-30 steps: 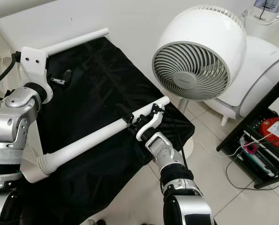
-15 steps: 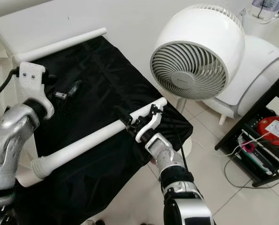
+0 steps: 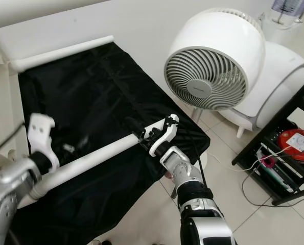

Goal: Building children table

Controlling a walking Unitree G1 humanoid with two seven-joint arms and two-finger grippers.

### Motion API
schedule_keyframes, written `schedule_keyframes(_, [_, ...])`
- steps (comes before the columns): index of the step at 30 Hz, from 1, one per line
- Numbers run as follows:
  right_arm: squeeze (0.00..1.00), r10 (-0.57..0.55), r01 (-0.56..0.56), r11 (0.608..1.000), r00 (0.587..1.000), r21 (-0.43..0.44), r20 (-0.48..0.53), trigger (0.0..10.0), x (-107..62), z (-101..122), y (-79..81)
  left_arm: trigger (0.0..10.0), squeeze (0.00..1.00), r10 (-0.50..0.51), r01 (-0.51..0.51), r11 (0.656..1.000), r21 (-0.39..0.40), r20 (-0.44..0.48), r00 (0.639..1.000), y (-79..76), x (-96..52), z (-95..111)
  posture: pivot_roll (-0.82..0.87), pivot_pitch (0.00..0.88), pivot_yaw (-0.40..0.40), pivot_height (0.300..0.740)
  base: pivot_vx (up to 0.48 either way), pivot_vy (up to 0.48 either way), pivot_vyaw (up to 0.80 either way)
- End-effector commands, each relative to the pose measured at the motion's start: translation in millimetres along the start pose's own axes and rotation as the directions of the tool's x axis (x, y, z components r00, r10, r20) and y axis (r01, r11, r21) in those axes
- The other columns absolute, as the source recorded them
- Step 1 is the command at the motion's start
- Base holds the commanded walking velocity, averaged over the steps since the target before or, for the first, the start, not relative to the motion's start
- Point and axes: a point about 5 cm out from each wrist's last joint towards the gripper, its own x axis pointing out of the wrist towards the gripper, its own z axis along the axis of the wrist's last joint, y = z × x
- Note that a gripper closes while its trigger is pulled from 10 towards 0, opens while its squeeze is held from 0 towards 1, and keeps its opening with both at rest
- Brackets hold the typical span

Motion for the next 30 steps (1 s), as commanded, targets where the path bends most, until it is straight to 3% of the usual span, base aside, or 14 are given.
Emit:
schedule_keyframes(1, [0.00, -0.260, 0.275, 0.959, 0.951, 0.075, -0.166, 10.0, -39.9, -42.6, -40.9, 10.0, 0.00, -0.344, 0.345, 0.938, 0.024, -0.033, 0.938, -17.3, -7.3, -8.6, 0.03, 0.174, 0.022, 0.740, 0.000, 0.000, 0.00])
schedule_keyframes(6, [0.00, -0.261, 0.276, 0.958, 0.952, 0.077, -0.162, 10.0, -40.1, -40.7, -41.3, 10.0, 0.00, -0.411, 0.412, 0.911, 0.013, -0.052, 0.910, -36.0, -5.1, -19.8, 0.02, 0.173, 0.021, 0.740, 0.000, 0.000, 0.00])
schedule_keyframes(11, [0.00, -0.263, 0.278, 0.958, 0.951, 0.074, -0.165, 10.0, -40.4, -40.6, -41.5, 10.0, 0.00, -0.457, 0.458, 0.889, 0.002, -0.026, 0.889, -46.3, -3.2, -17.0, 0.02, 0.174, 0.020, 0.740, 0.000, 0.000, 0.00])
schedule_keyframes(24, [0.00, -0.262, 0.277, 0.958, 0.951, 0.074, -0.166, 10.0, -41.4, -40.2, -41.6, 10.0, 0.00, -0.579, 0.578, 0.813, 0.066, -0.013, 0.816, -76.3, 6.0, -13.1, 0.00, 0.186, 0.020, 0.740, 0.000, 0.000, 0.00])
schedule_keyframes(27, [0.00, -0.263, 0.277, 0.958, 0.951, 0.072, -0.165, 10.0, -42.5, -39.9, -42.0, 10.0, 0.00, -0.585, 0.587, 0.804, 0.096, -0.046, 0.810, -79.5, 7.5, -18.9, 0.00, 0.189, 0.022, 0.740, 0.000, 0.000, 0.00])
schedule_keyframes(30, [0.00, -0.262, 0.277, 0.958, 0.951, 0.072, -0.163, 10.0, -43.6, -39.0, -42.1, 10.0, 0.00, -0.554, 0.559, 0.822, 0.112, -0.075, 0.829, -79.2, 12.4, -23.3, -0.01, 0.190, 0.024, 0.740, 0.000, 0.000, 0.00])
